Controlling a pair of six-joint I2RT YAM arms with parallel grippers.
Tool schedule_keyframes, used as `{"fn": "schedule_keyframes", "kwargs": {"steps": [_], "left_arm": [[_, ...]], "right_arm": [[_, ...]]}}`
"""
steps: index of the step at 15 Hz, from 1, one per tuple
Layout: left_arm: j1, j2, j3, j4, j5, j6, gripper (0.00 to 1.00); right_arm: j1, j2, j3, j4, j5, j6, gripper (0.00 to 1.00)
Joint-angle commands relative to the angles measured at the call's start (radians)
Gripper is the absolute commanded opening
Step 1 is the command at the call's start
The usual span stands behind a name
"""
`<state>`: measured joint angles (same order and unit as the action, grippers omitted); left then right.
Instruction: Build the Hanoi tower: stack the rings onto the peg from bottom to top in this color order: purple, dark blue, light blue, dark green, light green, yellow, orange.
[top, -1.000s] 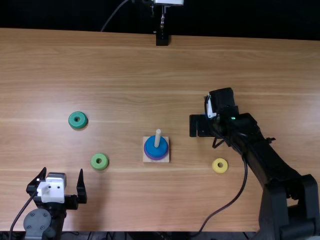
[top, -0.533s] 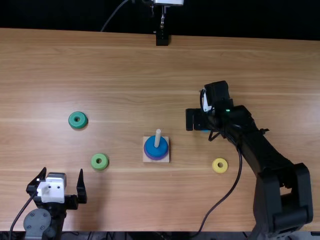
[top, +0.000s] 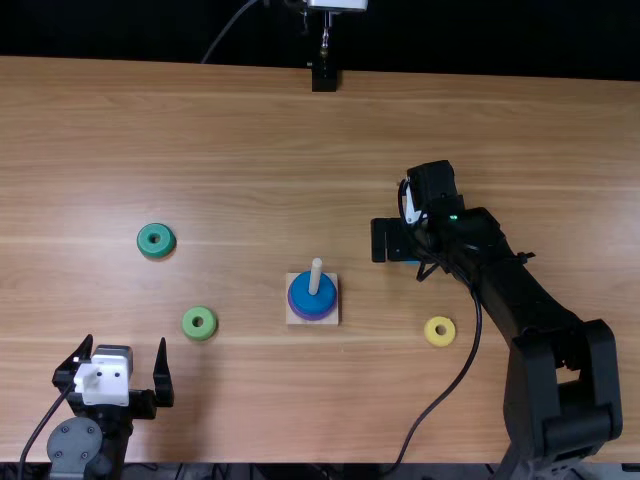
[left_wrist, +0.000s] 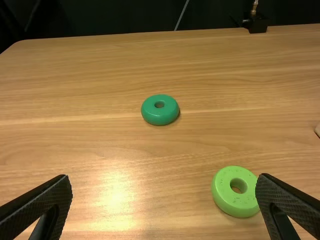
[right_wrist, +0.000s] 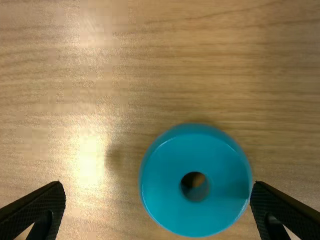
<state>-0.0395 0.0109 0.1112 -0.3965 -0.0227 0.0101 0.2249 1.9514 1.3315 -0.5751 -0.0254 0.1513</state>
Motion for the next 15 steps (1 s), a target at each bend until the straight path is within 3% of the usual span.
{"fn": "schedule_keyframes", "kwargs": {"steps": [1, 5, 14, 15], "left_arm": [[-0.002, -0.011, -0.111, -0.051, -0.009, -0.008, 1.0], [-0.002, -0.011, -0.111, -0.051, -0.009, -0.008, 1.0], [-0.002, -0.011, -0.111, -0.051, -0.009, -0.008, 1.0], [-0.002, -0.011, -0.111, -0.051, -0.009, -0.008, 1.0]], "right_arm": [[-0.025, 0.024, 0.038, -0.006, 0.014, -0.019, 1.0], [-0.052, 0.03, 0.04, -0.006, 0.014, -0.03, 1.0], [-0.05, 0.089, 0.057, -0.006, 0.016, -0.024, 1.0], [-0.05, 0.09, 0.061, -0.006, 0.016, -0.024, 0.82]]}}
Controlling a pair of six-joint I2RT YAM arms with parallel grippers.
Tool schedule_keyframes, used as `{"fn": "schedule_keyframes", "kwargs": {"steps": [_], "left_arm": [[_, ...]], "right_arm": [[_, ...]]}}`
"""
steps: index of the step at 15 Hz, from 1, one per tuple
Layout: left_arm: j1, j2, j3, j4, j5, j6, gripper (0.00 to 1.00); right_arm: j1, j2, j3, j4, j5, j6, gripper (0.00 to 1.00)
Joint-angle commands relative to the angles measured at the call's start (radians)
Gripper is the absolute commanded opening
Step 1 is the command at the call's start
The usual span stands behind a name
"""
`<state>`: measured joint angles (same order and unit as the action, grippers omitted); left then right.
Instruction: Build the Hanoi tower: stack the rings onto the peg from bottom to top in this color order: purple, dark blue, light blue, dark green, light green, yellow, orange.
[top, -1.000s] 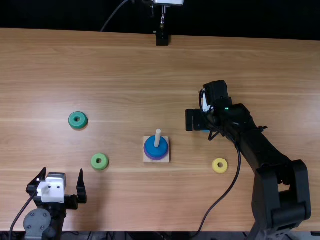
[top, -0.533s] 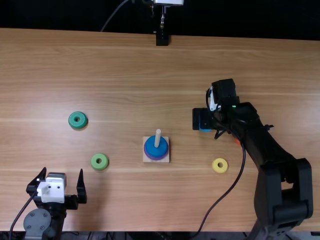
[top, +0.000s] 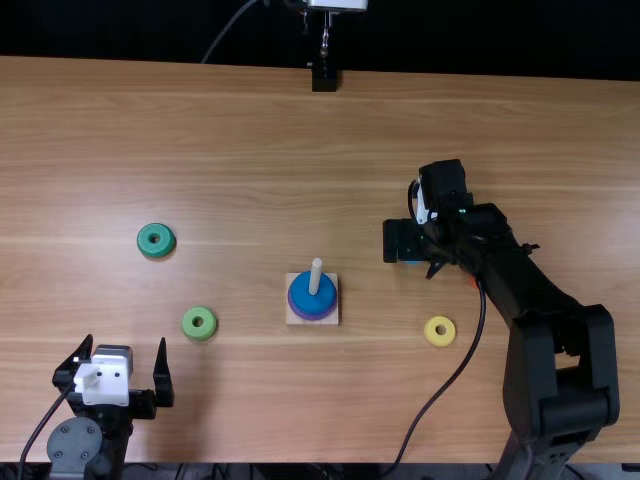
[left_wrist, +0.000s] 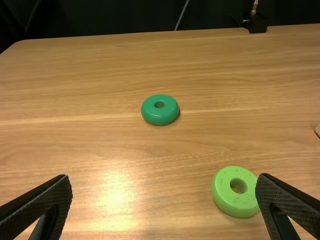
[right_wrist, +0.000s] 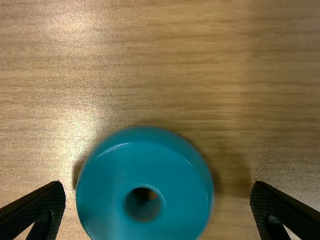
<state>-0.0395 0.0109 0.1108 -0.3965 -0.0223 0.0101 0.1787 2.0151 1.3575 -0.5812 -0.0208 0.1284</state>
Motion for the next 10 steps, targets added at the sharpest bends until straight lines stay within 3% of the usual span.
{"fn": "schedule_keyframes", "kwargs": {"steps": [1, 2, 3, 7, 8, 10], "left_arm": [[-0.002, -0.011, -0.111, -0.051, -0.009, -0.008, 1.0], [-0.002, -0.011, -0.111, -0.051, -0.009, -0.008, 1.0], [-0.002, -0.011, -0.111, -0.051, -0.009, -0.008, 1.0], [-0.002, -0.011, -0.111, -0.051, -0.009, -0.008, 1.0], [-0.002, -0.011, -0.111, -0.051, -0.009, -0.008, 1.0], [-0.002, -0.011, -0.111, -0.051, -0.009, -0.008, 1.0]], "right_arm": [[-0.002, 0.028, 0.035, 0.0, 0.024, -0.001, 0.54], [-0.002, 0.028, 0.034, 0.0, 0.043, -0.003, 0.41], [-0.001, 0.028, 0.032, -0.002, 0.047, -0.003, 0.33], [0.005, 0.027, 0.029, -0.005, 0.047, 0.0, 0.16], [0.005, 0.027, 0.028, -0.005, 0.048, -0.001, 0.07], [0.005, 0.02, 0.035, -0.018, 0.048, -0.005, 0.01]]}}
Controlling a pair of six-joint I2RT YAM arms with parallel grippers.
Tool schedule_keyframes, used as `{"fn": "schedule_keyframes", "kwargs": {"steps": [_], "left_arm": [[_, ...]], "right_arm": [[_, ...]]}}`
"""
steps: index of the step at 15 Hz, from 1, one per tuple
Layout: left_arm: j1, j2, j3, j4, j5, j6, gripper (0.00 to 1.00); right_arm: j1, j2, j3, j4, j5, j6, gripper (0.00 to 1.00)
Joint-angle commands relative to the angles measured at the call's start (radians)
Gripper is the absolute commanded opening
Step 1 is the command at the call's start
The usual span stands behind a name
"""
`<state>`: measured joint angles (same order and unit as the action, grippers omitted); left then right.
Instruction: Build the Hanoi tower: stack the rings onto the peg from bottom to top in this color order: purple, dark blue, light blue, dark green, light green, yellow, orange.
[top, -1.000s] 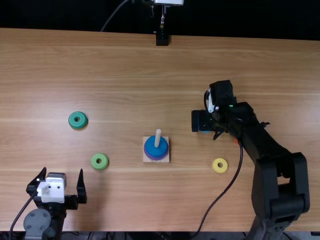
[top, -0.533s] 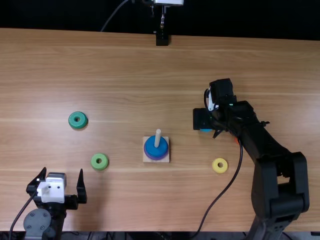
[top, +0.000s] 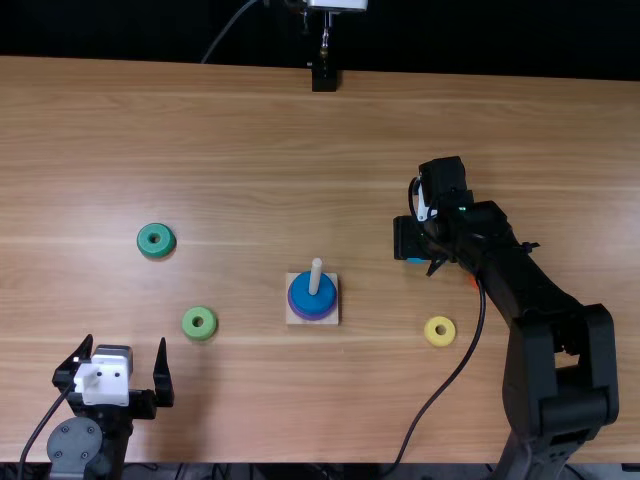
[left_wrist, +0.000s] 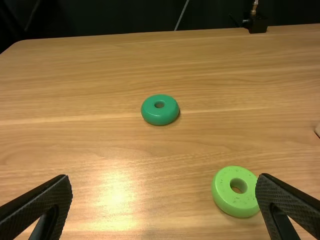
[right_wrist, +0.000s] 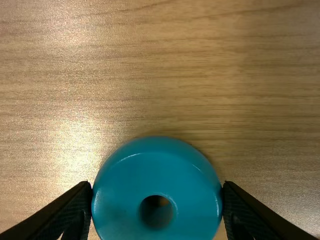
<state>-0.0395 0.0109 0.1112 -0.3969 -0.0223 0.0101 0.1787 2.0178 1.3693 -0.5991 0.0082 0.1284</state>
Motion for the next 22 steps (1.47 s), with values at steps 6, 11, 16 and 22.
{"fn": "schedule_keyframes", "kwargs": {"steps": [6, 11, 16, 22], "left_arm": [[-0.002, -0.011, -0.111, -0.05, -0.009, -0.008, 1.0], [-0.002, -0.011, -0.111, -0.05, -0.009, -0.008, 1.0], [-0.002, -0.011, -0.111, -0.05, -0.009, -0.008, 1.0], [-0.002, -0.011, -0.111, -0.05, -0.009, -0.008, 1.0]], "right_arm": [[0.045, -0.019, 0.182, -0.343, 0.018, -0.031, 0.0], [0.119, -0.131, 0.312, -0.442, 0.018, -0.031, 0.0], [0.228, -0.185, 0.465, -0.593, 0.016, -0.018, 0.0], [0.344, -0.185, 0.643, -0.74, 0.016, -0.007, 0.0]]}}
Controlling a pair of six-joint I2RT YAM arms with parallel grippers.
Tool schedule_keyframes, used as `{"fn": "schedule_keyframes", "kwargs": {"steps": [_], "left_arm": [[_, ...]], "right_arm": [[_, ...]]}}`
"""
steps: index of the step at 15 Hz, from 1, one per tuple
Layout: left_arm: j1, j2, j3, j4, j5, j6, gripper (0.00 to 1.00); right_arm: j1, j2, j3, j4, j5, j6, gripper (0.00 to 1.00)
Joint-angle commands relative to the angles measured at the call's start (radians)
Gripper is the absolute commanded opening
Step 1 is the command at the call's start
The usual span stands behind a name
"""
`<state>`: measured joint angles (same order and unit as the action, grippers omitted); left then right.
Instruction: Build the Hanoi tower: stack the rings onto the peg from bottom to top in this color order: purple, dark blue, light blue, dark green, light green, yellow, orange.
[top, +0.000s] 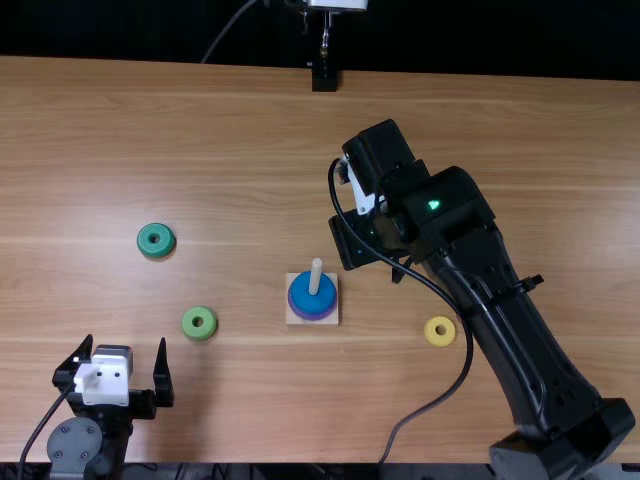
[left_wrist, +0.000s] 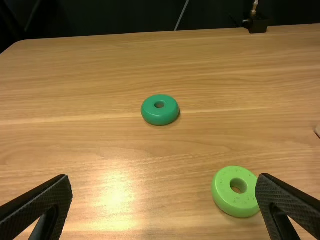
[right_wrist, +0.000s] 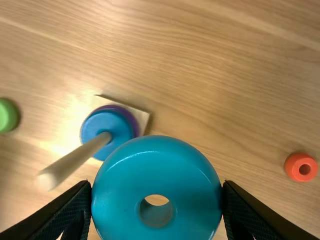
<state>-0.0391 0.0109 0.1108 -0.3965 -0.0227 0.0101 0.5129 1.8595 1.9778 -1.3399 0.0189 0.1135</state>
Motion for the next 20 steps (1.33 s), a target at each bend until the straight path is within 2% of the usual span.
{"fn": "schedule_keyframes", "kwargs": {"steps": [1, 6, 20], "left_arm": [[-0.002, -0.011, -0.111, -0.051, -0.009, -0.008, 1.0], [-0.002, -0.011, -0.111, -0.051, -0.009, -0.008, 1.0], [-0.002, -0.011, -0.111, -0.051, -0.009, -0.008, 1.0]], "right_arm": [[0.021, -0.026, 0.055, -0.016, 0.005, 0.008, 0.0], [0.075, -0.026, 0.072, -0.029, 0.003, 0.014, 0.0], [0.142, 0.0, 0.069, -0.02, 0.0, 0.017, 0.0]]}}
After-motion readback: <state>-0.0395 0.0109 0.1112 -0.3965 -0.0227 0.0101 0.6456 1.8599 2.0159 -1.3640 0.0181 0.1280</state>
